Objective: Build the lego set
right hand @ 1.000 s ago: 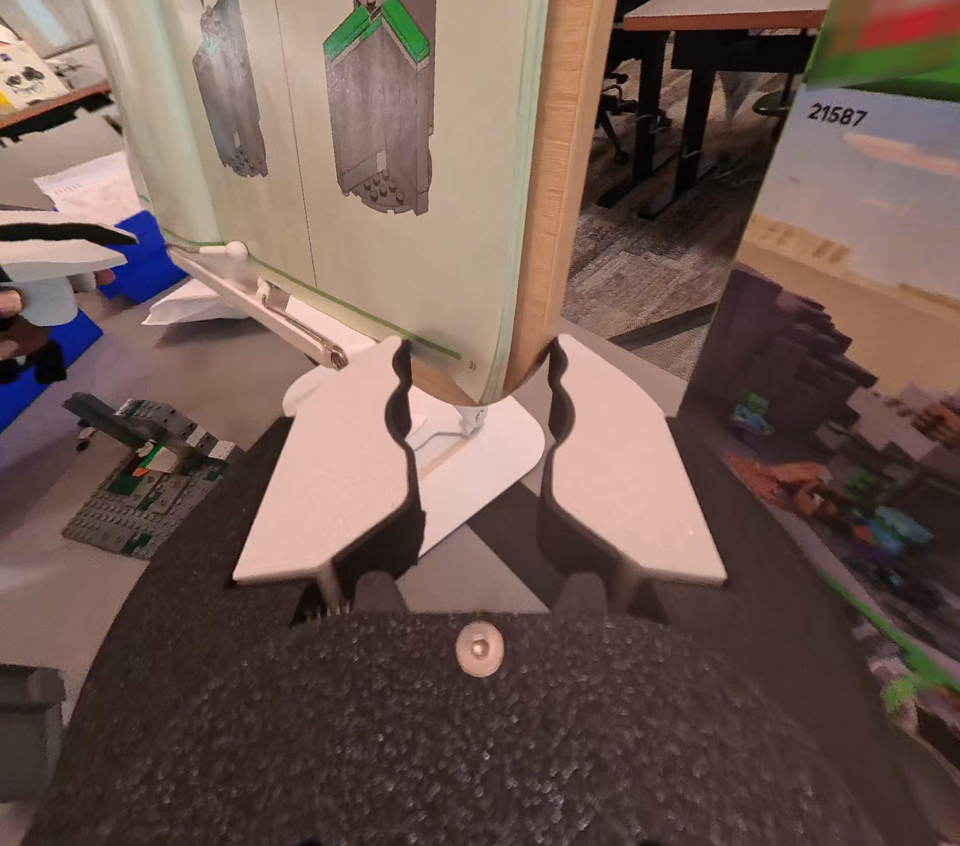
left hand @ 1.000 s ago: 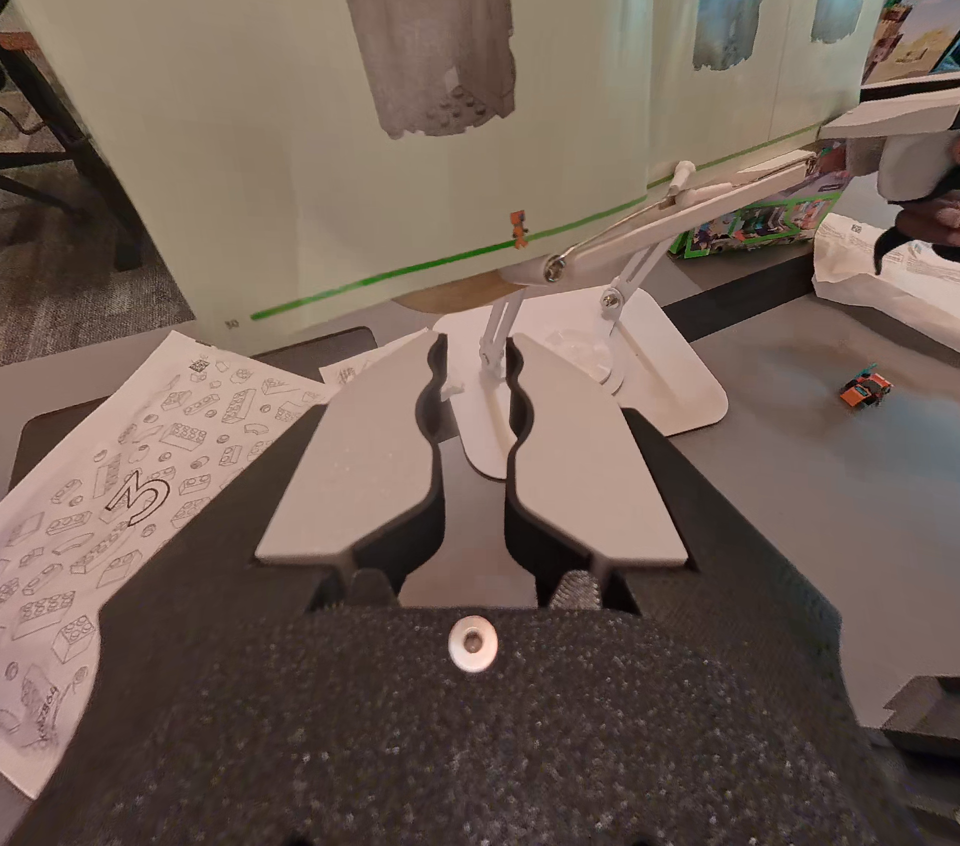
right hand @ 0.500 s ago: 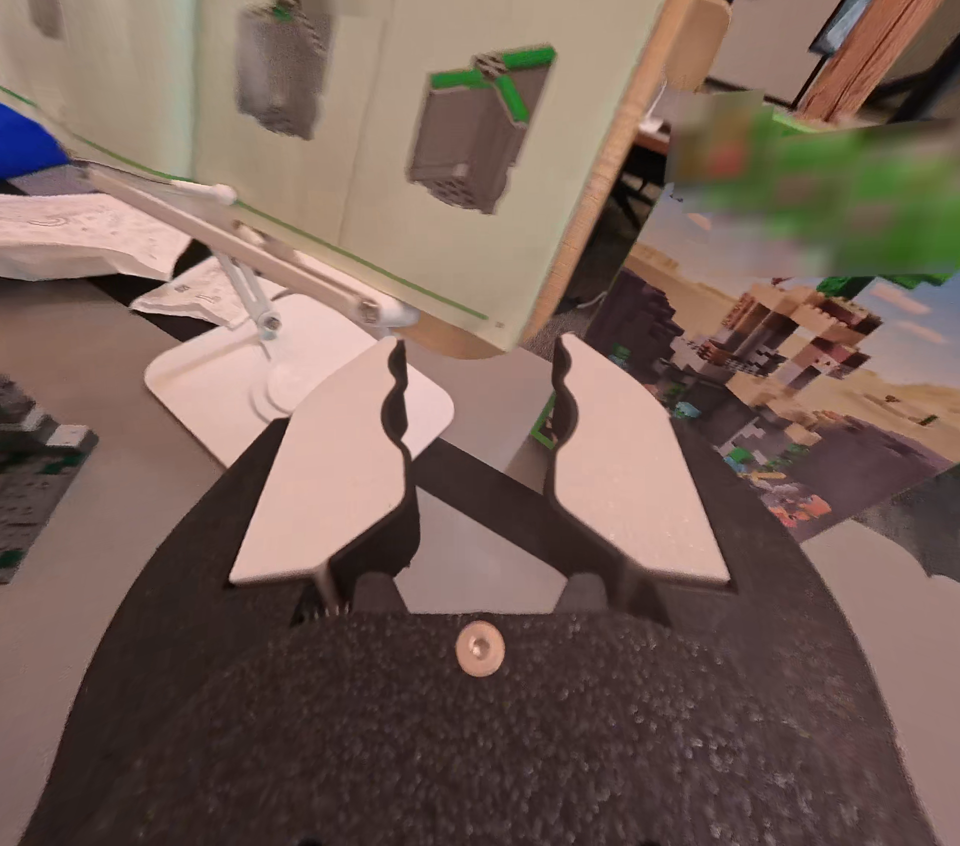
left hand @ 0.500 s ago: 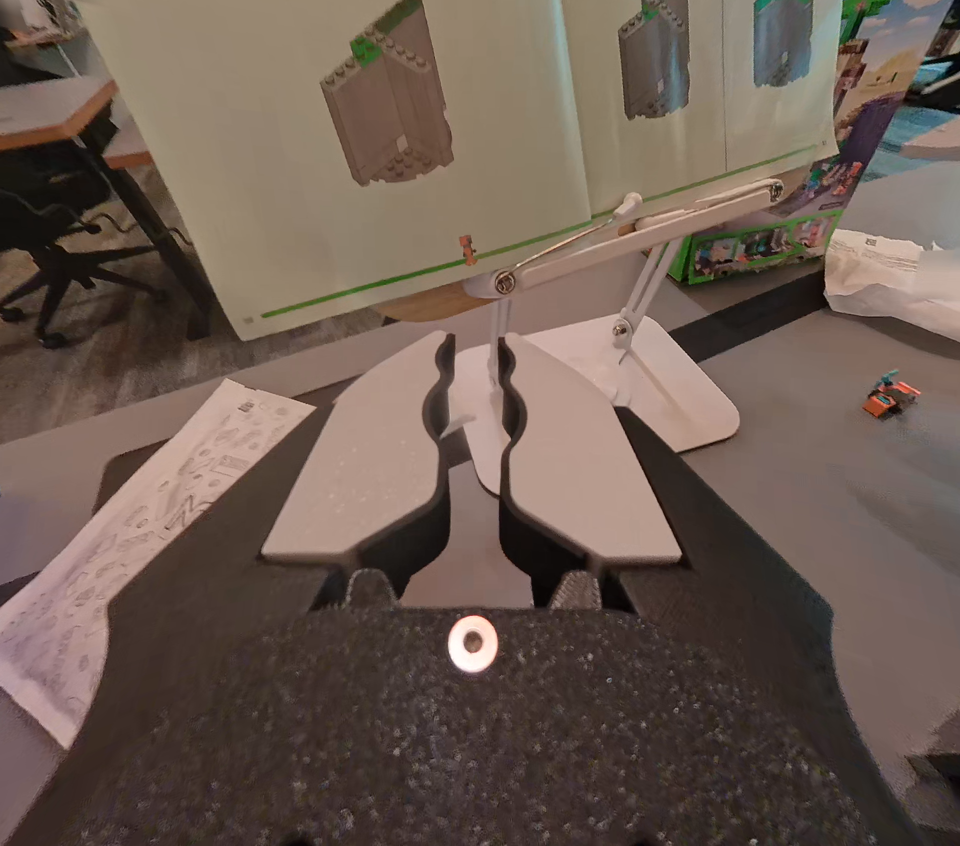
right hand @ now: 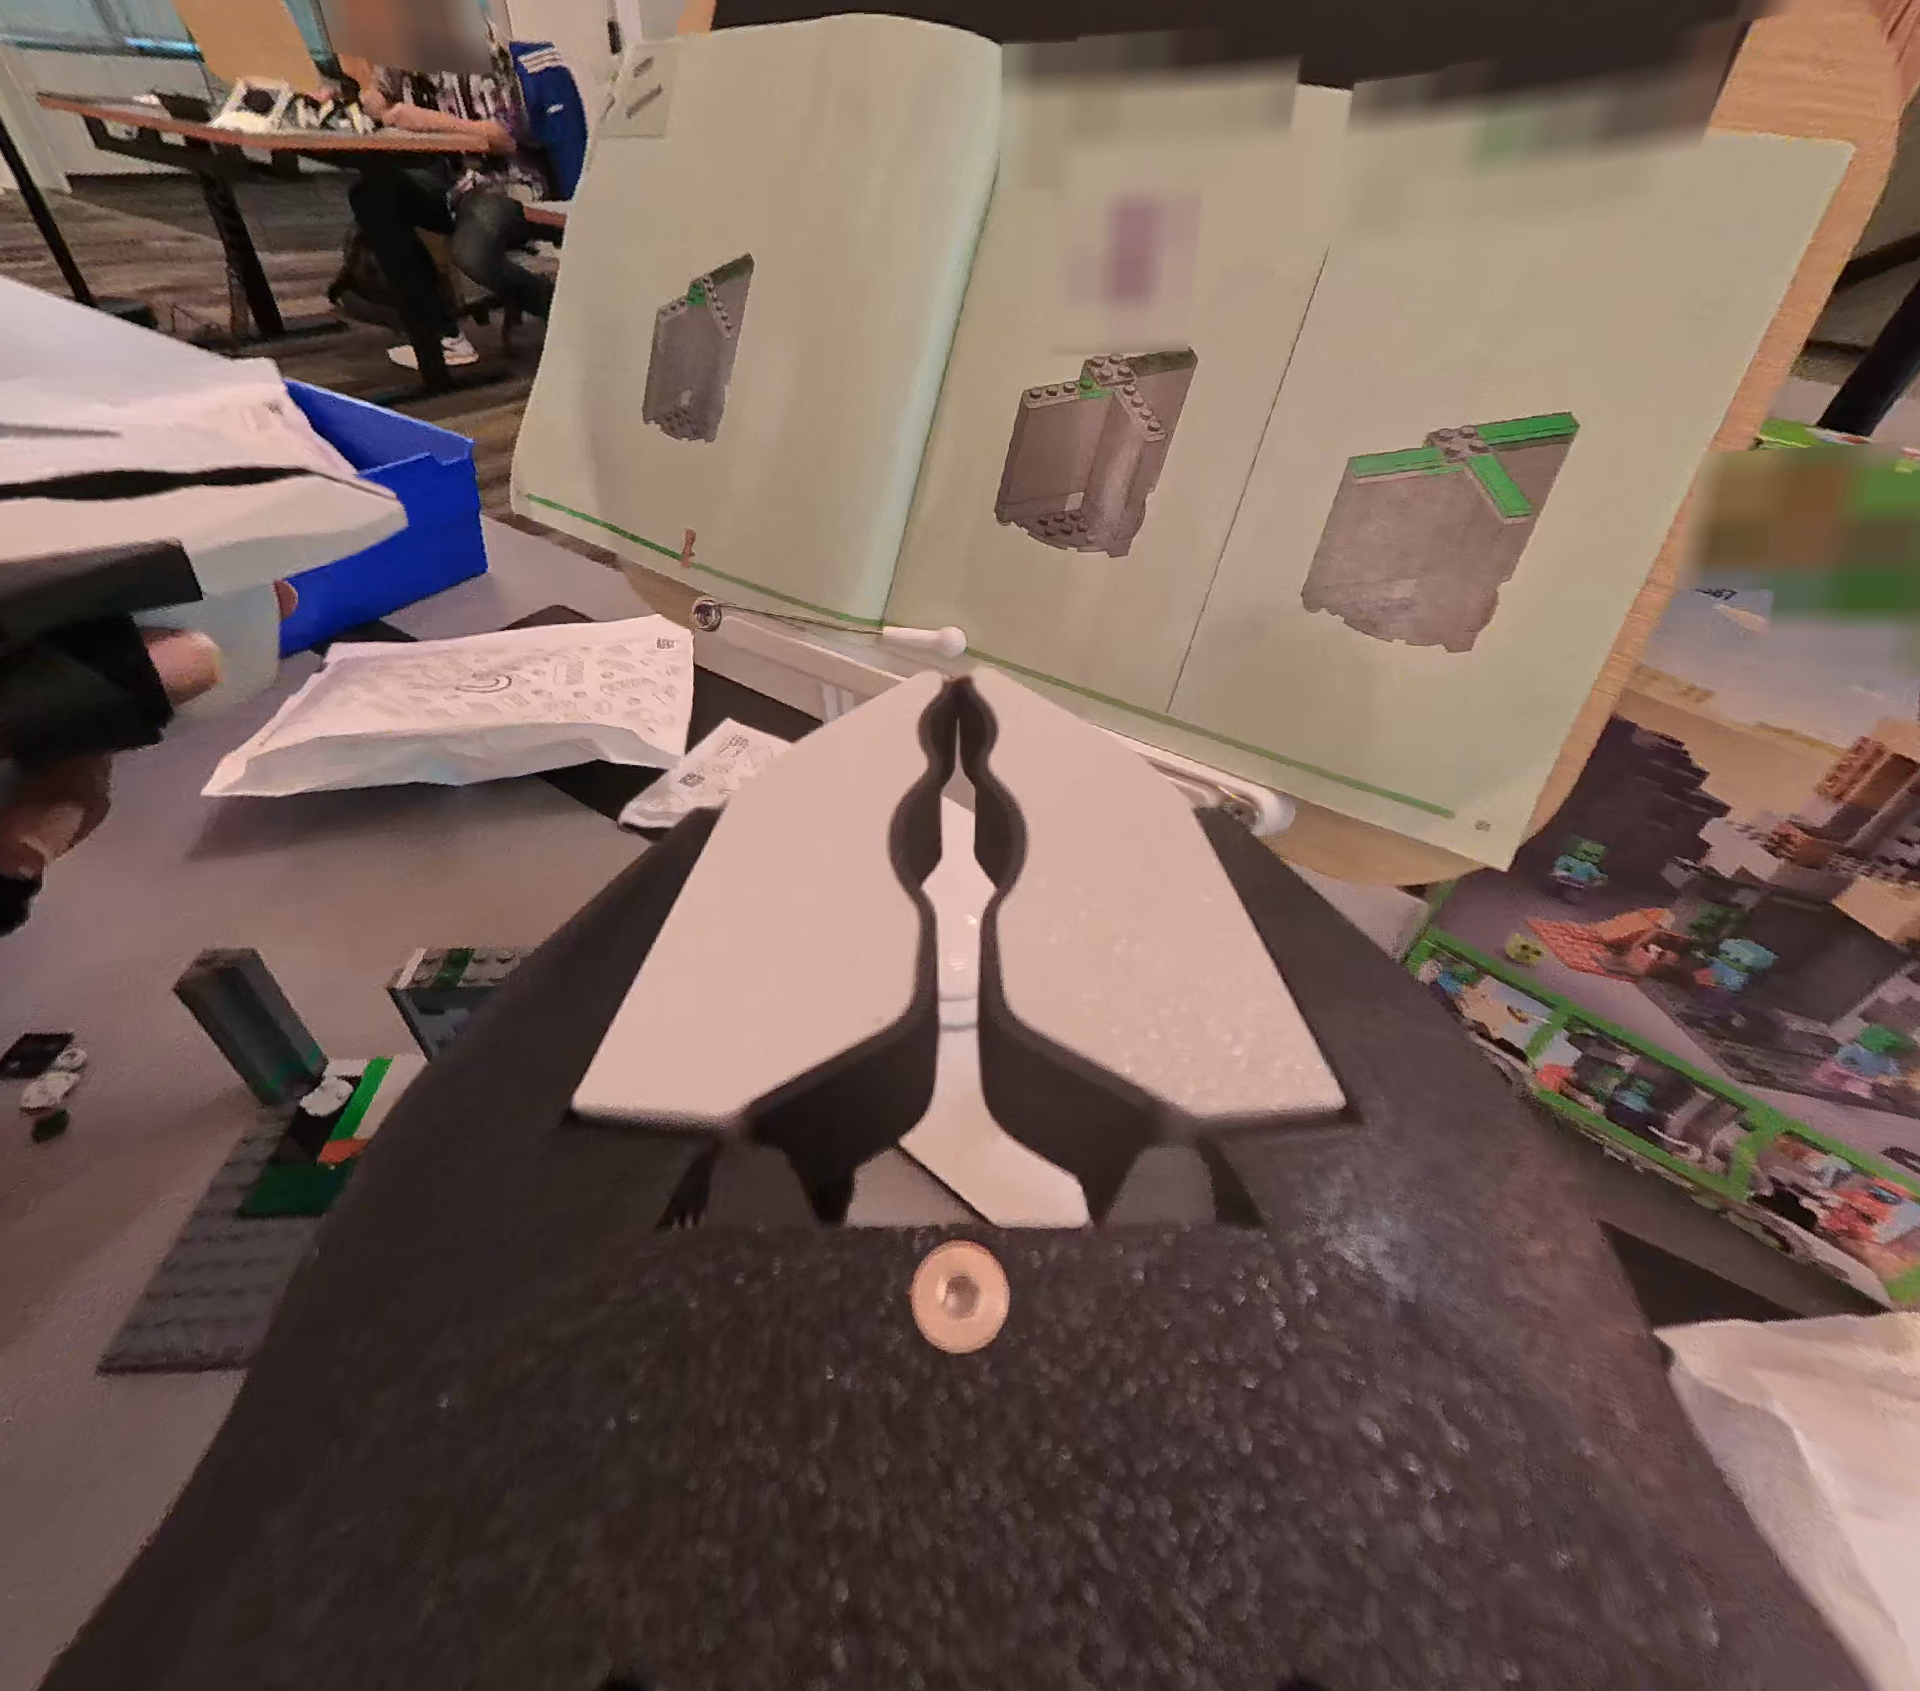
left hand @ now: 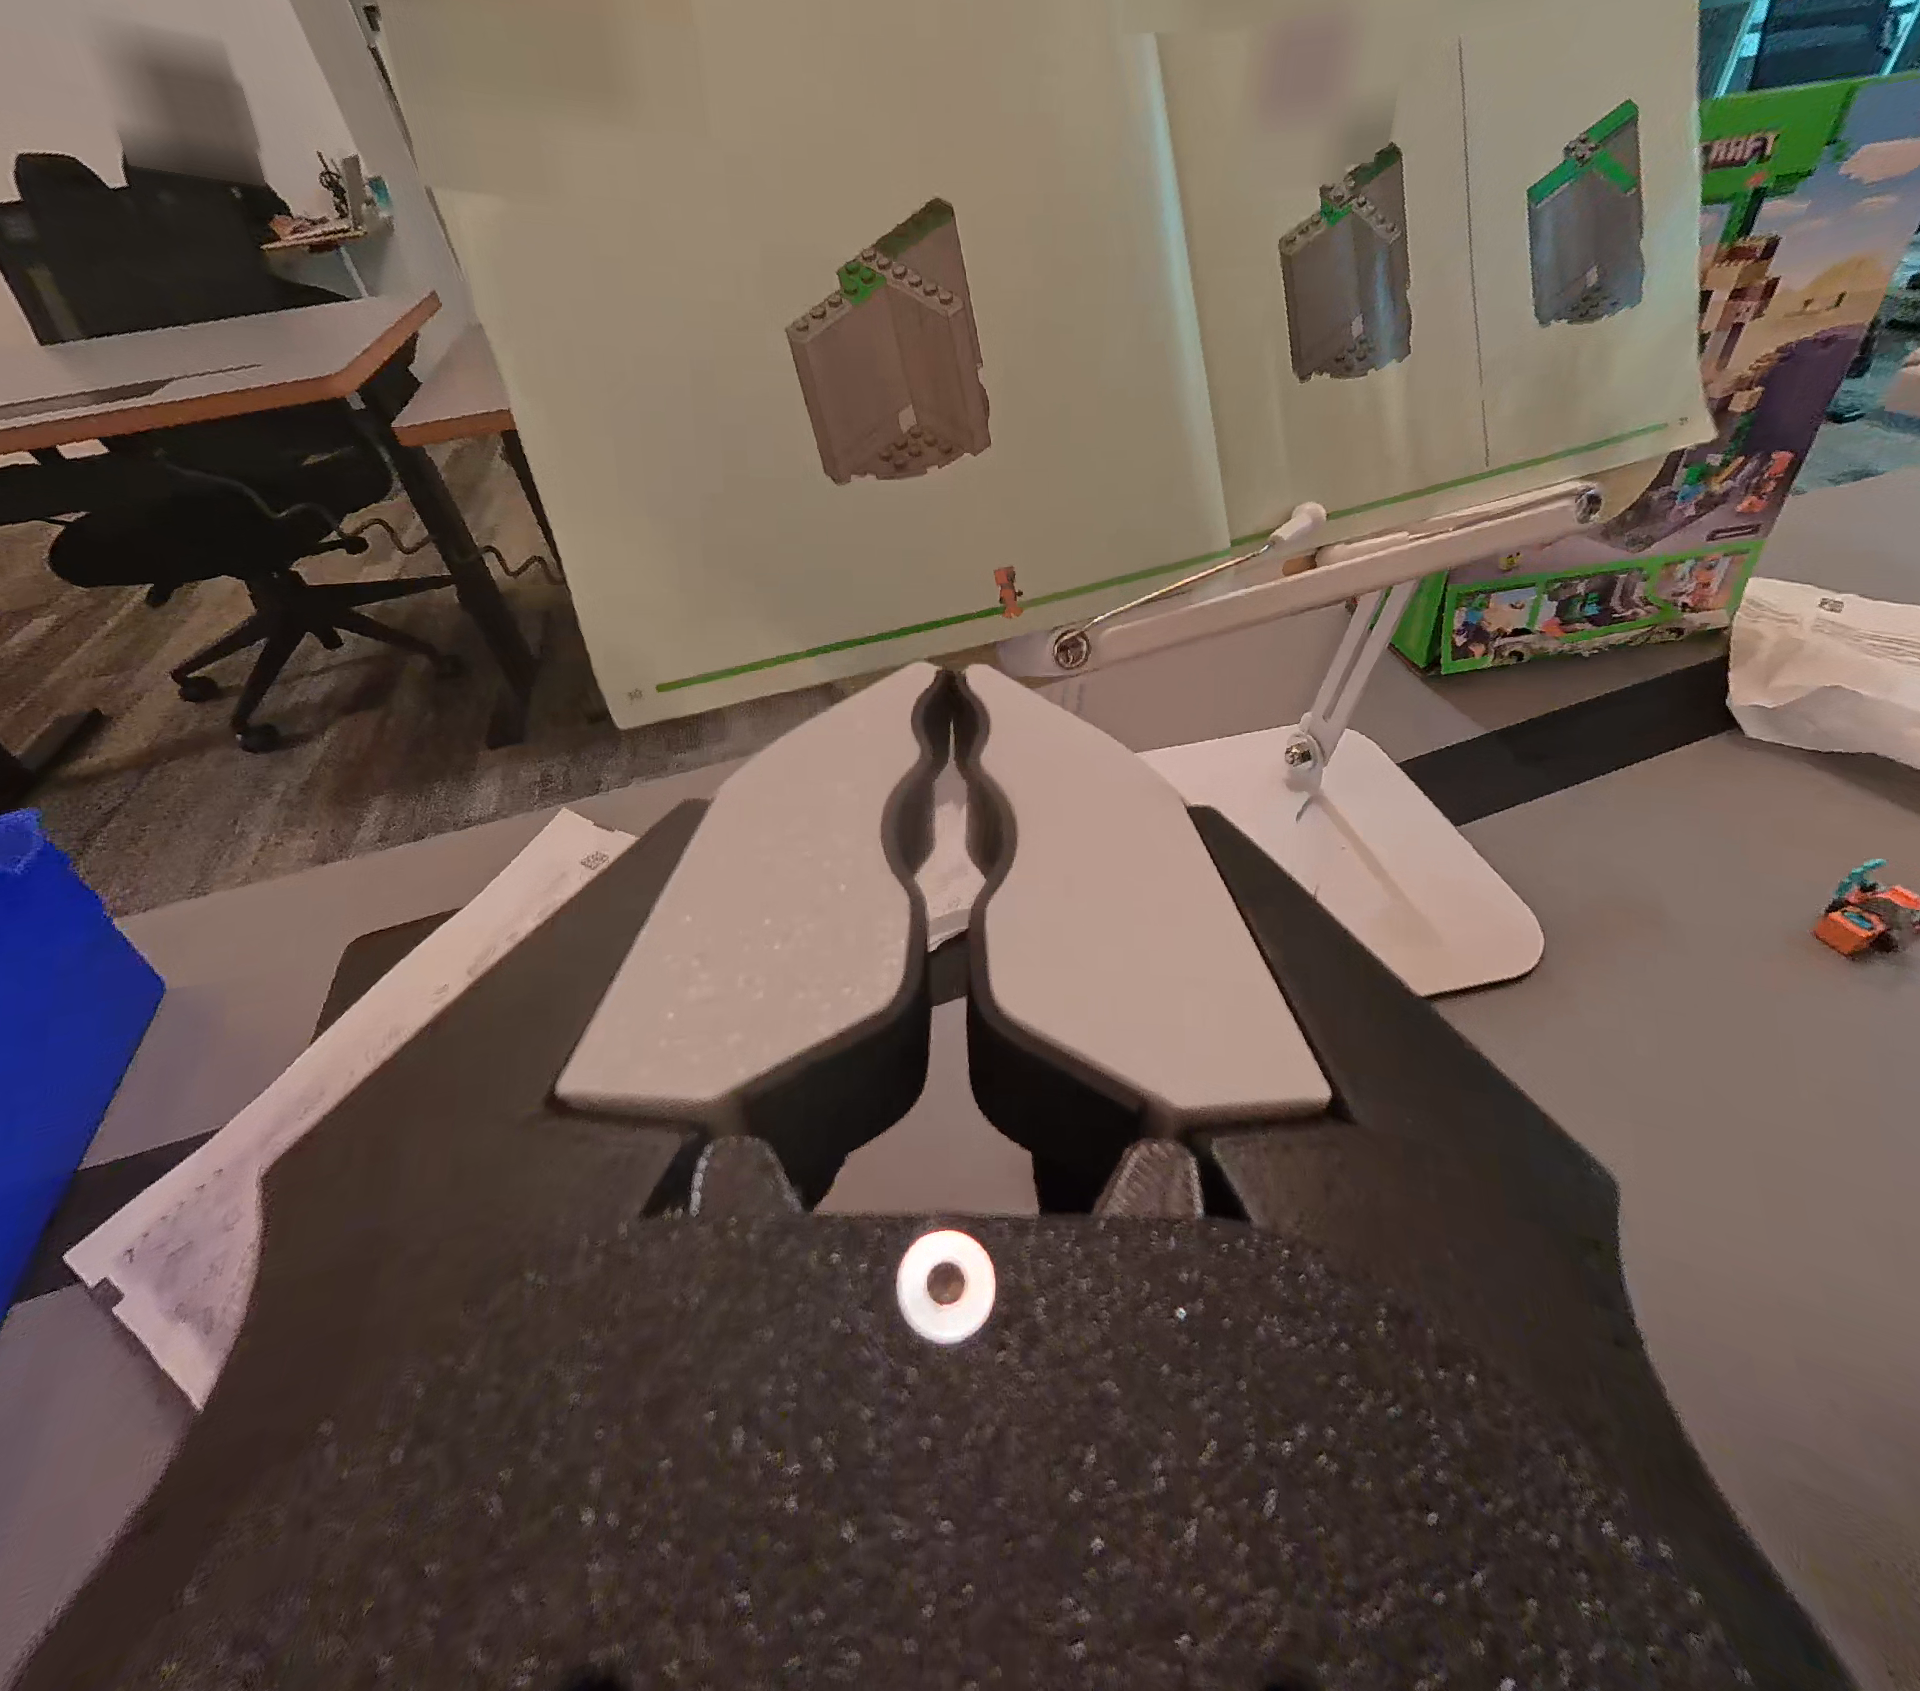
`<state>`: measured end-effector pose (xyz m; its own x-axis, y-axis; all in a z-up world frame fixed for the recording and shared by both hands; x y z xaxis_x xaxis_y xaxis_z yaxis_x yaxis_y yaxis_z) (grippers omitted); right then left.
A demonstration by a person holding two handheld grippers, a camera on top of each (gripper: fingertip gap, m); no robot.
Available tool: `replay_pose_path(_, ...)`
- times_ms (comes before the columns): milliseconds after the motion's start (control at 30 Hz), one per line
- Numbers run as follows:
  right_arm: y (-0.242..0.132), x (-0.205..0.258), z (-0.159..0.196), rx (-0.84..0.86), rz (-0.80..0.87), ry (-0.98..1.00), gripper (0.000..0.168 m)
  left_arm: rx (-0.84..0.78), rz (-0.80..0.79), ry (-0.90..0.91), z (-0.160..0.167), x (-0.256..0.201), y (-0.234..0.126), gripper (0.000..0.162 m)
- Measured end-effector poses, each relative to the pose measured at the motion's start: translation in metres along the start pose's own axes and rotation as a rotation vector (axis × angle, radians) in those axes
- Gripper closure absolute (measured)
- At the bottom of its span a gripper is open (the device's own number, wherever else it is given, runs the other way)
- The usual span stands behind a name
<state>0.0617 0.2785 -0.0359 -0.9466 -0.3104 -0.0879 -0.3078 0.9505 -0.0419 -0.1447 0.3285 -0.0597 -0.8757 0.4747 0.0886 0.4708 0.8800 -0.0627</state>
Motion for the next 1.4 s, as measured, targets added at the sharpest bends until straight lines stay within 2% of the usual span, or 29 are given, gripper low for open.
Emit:
replay_pose_path(167,-0.002,-0.007,0.01,0.011,0.0,-0.079,0.168,0.021,-0.003,-0.016,0.013,0.004,0.007,0.162)
replay_pose_path(533,0.003,-0.01,0.022,0.035,-0.017,-0.016,0.168,0.004,0.008,0.024,0.007,-0.003,0.005,0.162)
replay_pose_path(800,0.013,-0.006,0.036,0.089,-0.043,-0.041,0.168,0.057,0.025,0.038,0.024,-0.005,0.017,0.162)
replay_pose_path(1000,0.012,-0.006,0.034,0.073,-0.055,-0.027,0.168,0.069,0.008,0.06,0.026,0.006,0.018,0.162)
replay_pose_path(1167,0.008,-0.002,0.028,0.058,-0.059,-0.078,0.168,0.052,-0.008,0.024,0.011,0.019,0.017,0.162)
replay_pose_path(1400,0.001,-0.002,0.018,0.041,-0.121,-0.032,0.168,0.01,0.024,-0.091,-0.042,0.042,0.035,0.162)
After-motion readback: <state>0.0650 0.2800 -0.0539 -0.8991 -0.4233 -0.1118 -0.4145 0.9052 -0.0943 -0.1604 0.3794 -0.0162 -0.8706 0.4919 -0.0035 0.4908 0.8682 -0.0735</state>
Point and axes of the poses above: each gripper's, where its closed fingertips meet, y out along the fingers, z out of its underside, x = y × z across the jaws, the point moved 4 cm from there along -y, back along the fingers, and after that the axes turned 2 degrees about -x, right-handed, at the moved point
